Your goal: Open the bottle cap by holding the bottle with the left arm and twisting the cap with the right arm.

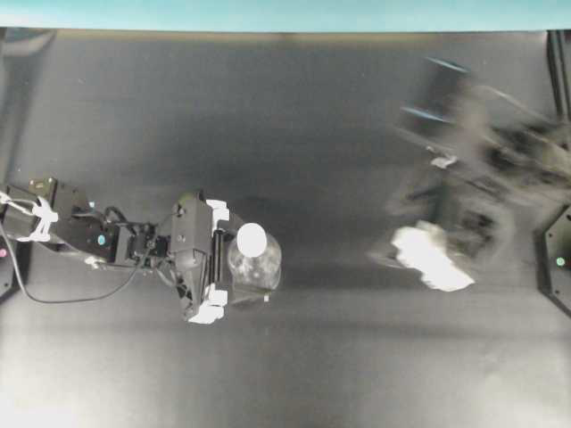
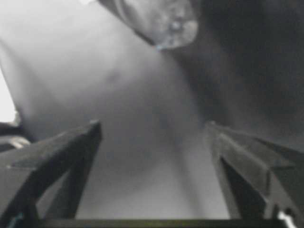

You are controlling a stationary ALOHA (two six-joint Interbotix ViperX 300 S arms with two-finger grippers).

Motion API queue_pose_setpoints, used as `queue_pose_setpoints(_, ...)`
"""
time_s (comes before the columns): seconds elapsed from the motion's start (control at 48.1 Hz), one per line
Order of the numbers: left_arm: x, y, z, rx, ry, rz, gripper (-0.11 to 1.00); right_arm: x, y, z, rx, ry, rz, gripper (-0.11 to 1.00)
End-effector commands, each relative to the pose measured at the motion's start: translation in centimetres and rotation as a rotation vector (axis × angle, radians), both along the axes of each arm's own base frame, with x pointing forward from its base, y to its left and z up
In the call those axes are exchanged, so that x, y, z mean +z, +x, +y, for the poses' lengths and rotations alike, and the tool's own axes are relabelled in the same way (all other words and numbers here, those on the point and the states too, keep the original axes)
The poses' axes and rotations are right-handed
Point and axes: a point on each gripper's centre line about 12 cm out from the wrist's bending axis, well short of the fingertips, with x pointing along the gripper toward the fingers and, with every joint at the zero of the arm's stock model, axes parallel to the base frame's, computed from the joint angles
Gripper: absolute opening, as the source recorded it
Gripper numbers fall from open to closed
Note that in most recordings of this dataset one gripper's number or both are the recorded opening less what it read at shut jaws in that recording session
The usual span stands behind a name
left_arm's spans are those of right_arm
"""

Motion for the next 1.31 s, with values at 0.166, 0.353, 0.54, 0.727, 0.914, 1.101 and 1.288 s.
queue_pose_setpoints(0.166, -0.2, -0.1, -0.2, -0.007, 0.002, 0.008, 0.84, 2.9, 6.5, 0.1, -0.005, 0.086, 0.168, 0.84)
queue_pose_setpoints(0.353, 0.0, 0.1, -0.3, -0.009, 0.001, 0.0, 0.84, 2.6, 10.6, 0.4, 0.017, 0.106, 0.232, 0.84)
queue_pose_setpoints(0.54, 0.0, 0.2, -0.3, -0.01, 0.001, -0.003, 0.84, 1.1, 13.1, 0.3, 0.001, 0.114, 0.252, 0.83)
queue_pose_setpoints(0.727, 0.0, 0.2, -0.4, -0.012, 0.001, -0.002, 0.84, -1.0, 14.3, -0.1, -0.04, 0.131, 0.298, 0.83)
queue_pose_setpoints(0.914, 0.0, 0.2, -0.4, -0.012, 0.001, -0.003, 0.84, -2.5, 14.9, 0.2, -0.022, 0.13, 0.322, 0.83)
queue_pose_setpoints(1.101, 0.1, 0.3, -0.4, -0.012, 0.001, -0.005, 0.84, -3.6, 15.3, 0.1, -0.027, 0.124, 0.334, 0.83)
queue_pose_setpoints(1.288, 0.1, 0.3, -0.4, -0.013, 0.001, -0.005, 0.84, -4.2, 15.6, -0.1, -0.024, 0.117, 0.334, 0.7)
